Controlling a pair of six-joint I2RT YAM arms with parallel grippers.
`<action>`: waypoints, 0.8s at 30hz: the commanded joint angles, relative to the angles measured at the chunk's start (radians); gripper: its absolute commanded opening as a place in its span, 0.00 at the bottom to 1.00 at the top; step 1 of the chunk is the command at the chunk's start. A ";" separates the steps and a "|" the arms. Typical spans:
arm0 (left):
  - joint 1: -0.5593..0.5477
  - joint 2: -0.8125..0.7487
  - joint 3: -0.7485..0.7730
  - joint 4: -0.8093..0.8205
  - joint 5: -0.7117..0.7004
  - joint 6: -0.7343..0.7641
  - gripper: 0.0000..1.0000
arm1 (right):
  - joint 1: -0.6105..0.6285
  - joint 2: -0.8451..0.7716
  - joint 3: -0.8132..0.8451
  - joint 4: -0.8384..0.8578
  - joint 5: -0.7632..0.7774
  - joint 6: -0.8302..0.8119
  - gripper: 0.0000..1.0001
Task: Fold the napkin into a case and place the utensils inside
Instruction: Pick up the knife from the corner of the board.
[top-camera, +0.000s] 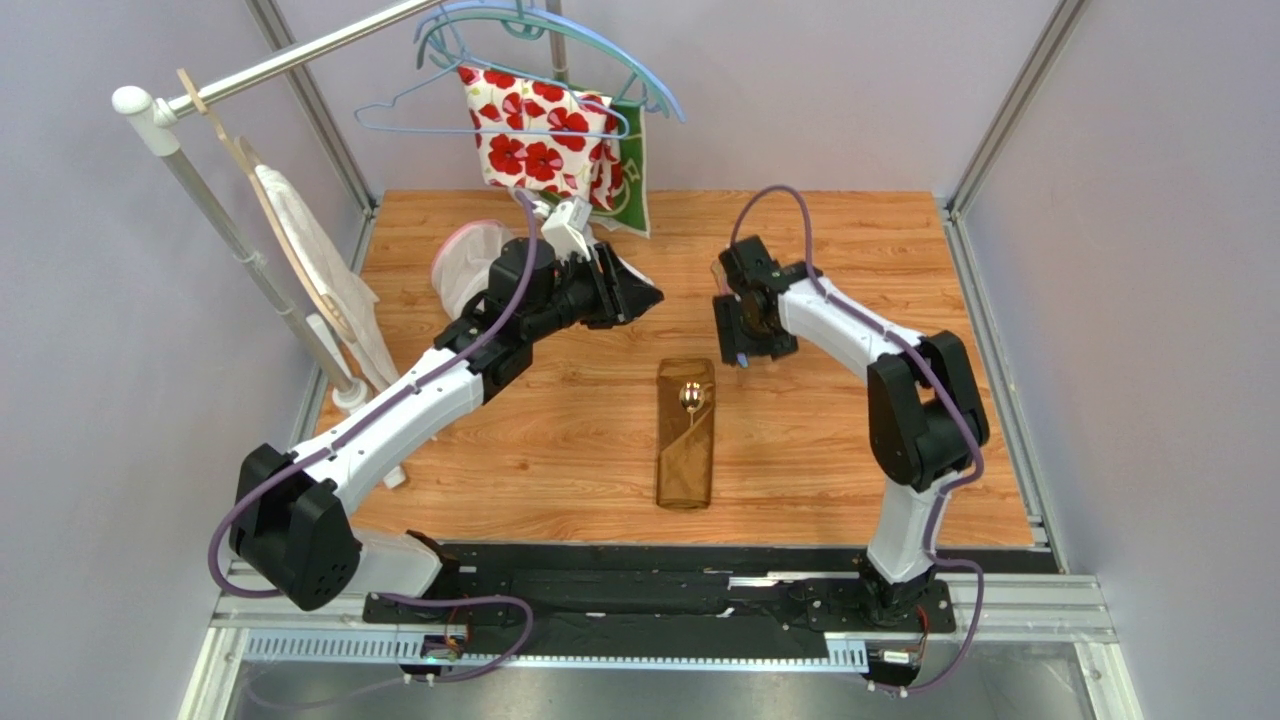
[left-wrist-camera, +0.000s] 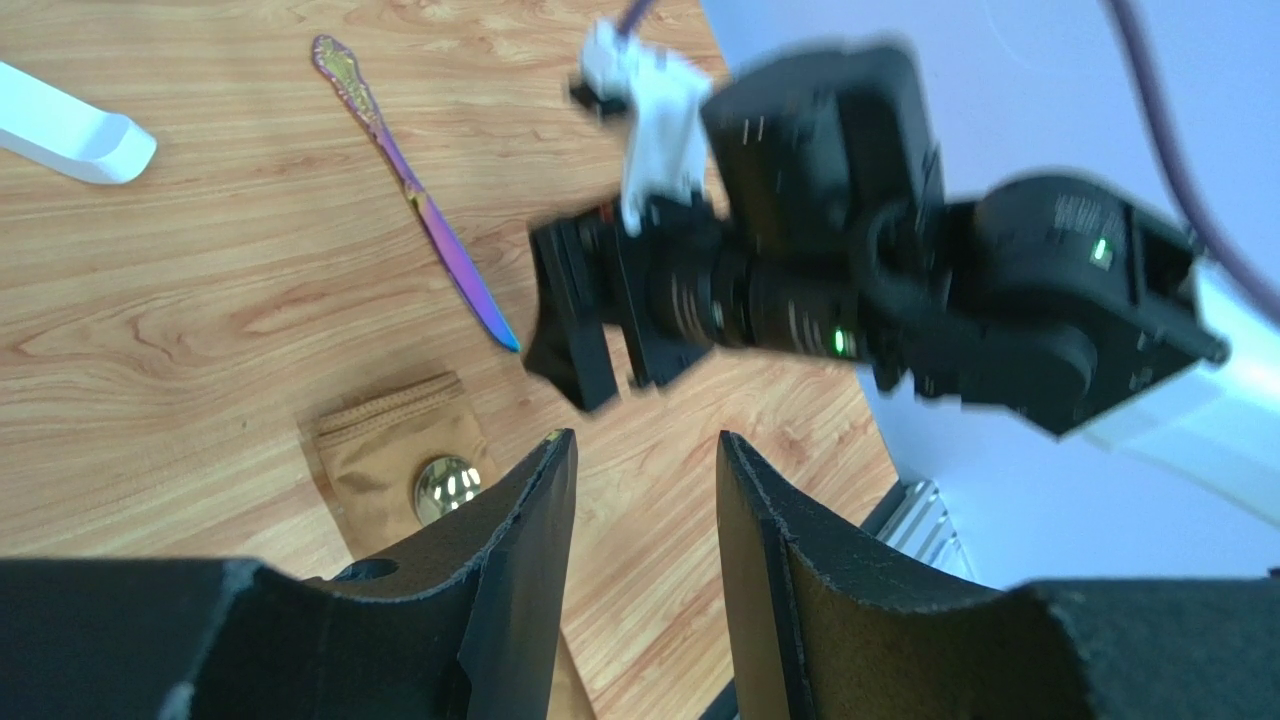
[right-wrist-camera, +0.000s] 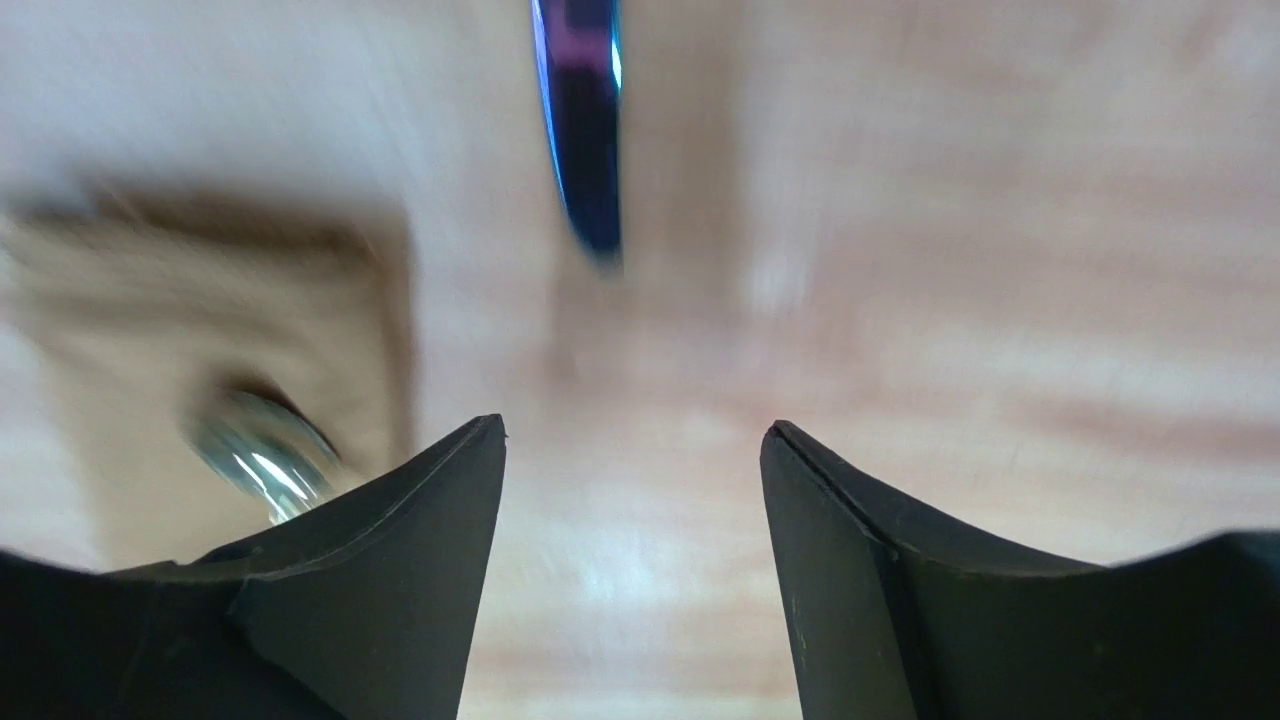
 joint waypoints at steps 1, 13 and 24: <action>-0.003 -0.036 -0.010 0.040 0.013 0.001 0.48 | -0.032 0.172 0.275 0.077 0.066 -0.059 0.68; -0.003 -0.011 -0.015 0.070 0.032 -0.019 0.48 | -0.055 0.571 0.826 0.017 0.073 -0.165 0.66; -0.003 -0.024 -0.026 0.069 0.027 -0.019 0.48 | -0.081 0.634 0.791 0.019 0.000 -0.176 0.45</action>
